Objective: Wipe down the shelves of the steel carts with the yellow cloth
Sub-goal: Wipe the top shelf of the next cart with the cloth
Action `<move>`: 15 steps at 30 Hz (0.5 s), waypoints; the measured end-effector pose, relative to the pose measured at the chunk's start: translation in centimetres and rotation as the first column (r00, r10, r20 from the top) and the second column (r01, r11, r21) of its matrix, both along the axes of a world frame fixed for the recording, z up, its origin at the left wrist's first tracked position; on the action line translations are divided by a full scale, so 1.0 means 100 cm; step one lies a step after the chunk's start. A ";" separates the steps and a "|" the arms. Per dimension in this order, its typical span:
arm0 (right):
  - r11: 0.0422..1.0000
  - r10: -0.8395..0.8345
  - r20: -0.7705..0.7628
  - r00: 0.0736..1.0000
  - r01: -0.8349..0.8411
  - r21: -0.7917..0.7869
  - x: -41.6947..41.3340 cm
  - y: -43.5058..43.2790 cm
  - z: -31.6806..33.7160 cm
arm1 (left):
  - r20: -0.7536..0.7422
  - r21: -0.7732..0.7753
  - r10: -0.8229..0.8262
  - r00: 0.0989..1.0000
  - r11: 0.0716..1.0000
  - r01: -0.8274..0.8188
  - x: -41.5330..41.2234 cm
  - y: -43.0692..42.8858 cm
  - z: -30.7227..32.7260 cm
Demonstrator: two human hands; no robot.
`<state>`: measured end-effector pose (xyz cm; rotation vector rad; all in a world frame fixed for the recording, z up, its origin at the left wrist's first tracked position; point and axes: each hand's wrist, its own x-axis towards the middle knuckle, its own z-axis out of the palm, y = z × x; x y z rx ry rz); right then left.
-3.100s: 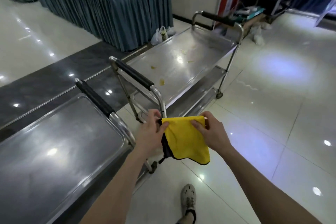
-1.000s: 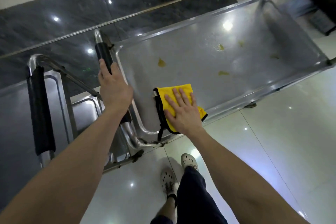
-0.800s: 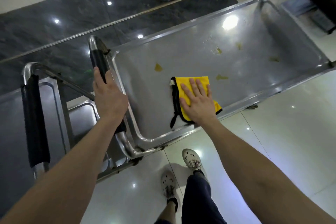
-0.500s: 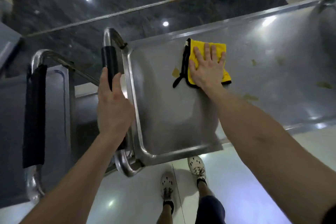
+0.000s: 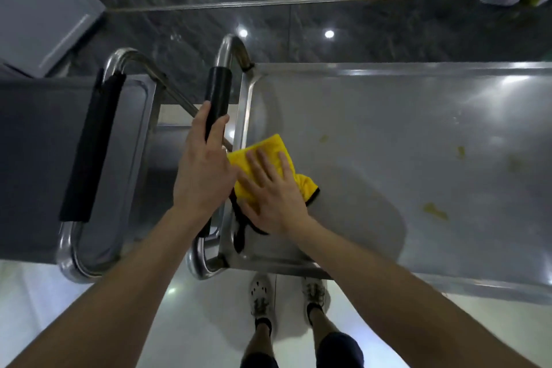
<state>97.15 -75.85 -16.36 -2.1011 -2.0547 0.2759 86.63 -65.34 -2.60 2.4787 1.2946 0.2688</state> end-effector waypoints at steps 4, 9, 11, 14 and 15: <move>0.954 0.296 -0.018 0.955 -0.295 0.060 0.026 -0.054 -0.009 | -0.004 -0.005 0.006 1.000 1.000 -0.006 0.002 0.000 0.004; 0.974 0.217 0.119 0.969 -0.223 0.038 0.127 0.002 -0.014 | 0.003 0.002 0.000 1.000 1.000 0.000 0.000 0.002 0.000; 0.999 -0.007 0.133 0.991 0.002 0.045 0.163 0.049 -0.008 | -0.004 0.019 0.000 1.000 1.000 0.000 0.000 0.003 -0.002; 0.976 -0.215 0.142 0.966 0.217 0.004 0.172 0.127 0.003 | -0.013 0.048 -0.001 1.000 0.999 0.002 0.001 0.004 -0.006; 0.968 -0.247 0.136 0.959 0.250 -0.008 0.162 0.147 0.005 | -0.013 0.052 -0.001 1.000 0.999 0.001 0.000 0.004 -0.007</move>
